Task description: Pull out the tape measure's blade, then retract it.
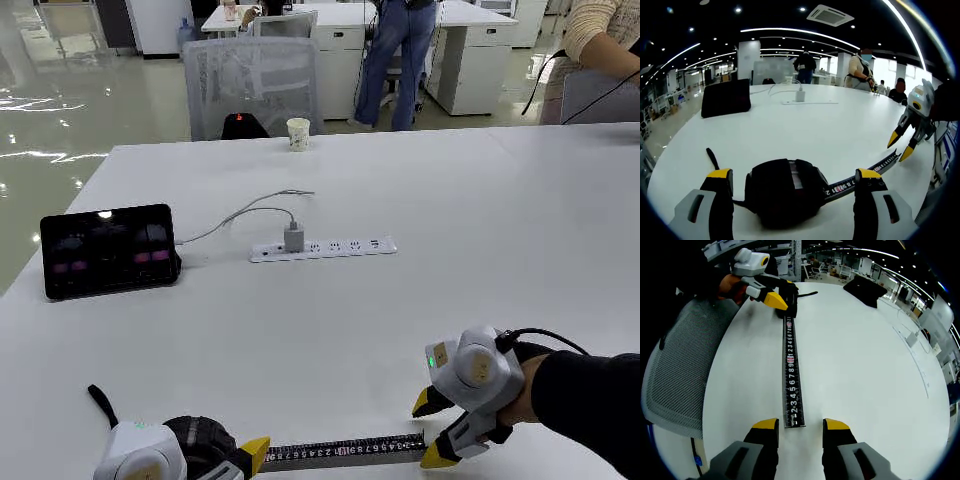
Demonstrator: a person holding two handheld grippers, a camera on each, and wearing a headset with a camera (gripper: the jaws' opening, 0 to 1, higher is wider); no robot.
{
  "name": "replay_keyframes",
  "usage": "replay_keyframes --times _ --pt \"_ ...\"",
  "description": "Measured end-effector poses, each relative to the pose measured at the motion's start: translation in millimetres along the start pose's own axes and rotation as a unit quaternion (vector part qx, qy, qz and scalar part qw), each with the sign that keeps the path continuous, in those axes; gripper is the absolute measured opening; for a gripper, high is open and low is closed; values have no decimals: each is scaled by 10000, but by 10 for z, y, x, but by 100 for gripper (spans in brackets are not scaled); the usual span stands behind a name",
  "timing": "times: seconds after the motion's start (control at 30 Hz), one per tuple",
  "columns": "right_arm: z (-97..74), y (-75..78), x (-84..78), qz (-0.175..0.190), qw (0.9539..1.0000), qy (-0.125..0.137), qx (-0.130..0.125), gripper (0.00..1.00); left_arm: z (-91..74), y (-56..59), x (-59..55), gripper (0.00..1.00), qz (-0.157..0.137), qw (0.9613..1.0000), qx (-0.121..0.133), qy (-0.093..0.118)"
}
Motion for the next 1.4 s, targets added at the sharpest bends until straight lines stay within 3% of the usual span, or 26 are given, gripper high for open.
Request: replay_keyframes --times 0.33,0.83,1.07,1.4 --pt "39 -11 -21 -98 9998 -127 67 19 1 -17 11 99 30 10000 57 42" --pt "45 12 -1 -242 9995 -158 98 13 7 -20 -4 98 -42 9999 115 25" --pt "59 39 46 -395 9983 -358 235 12 8 -59 -37 93 -164 9995 244 -70" --pt "67 51 79 -367 9972 -572 298 12 18 -68 -62 77 -388 9983 369 -225"
Point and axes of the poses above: the centre of the closed fingertips' face, and the gripper's own axes: z roughly forward along the fingers, y roughly to its right, x roughly out of its top, the point moved 10 cm from there along -z, roughly backward along the fingers, and after that the axes turned 6 degrees about x, right-handed, at the moved point
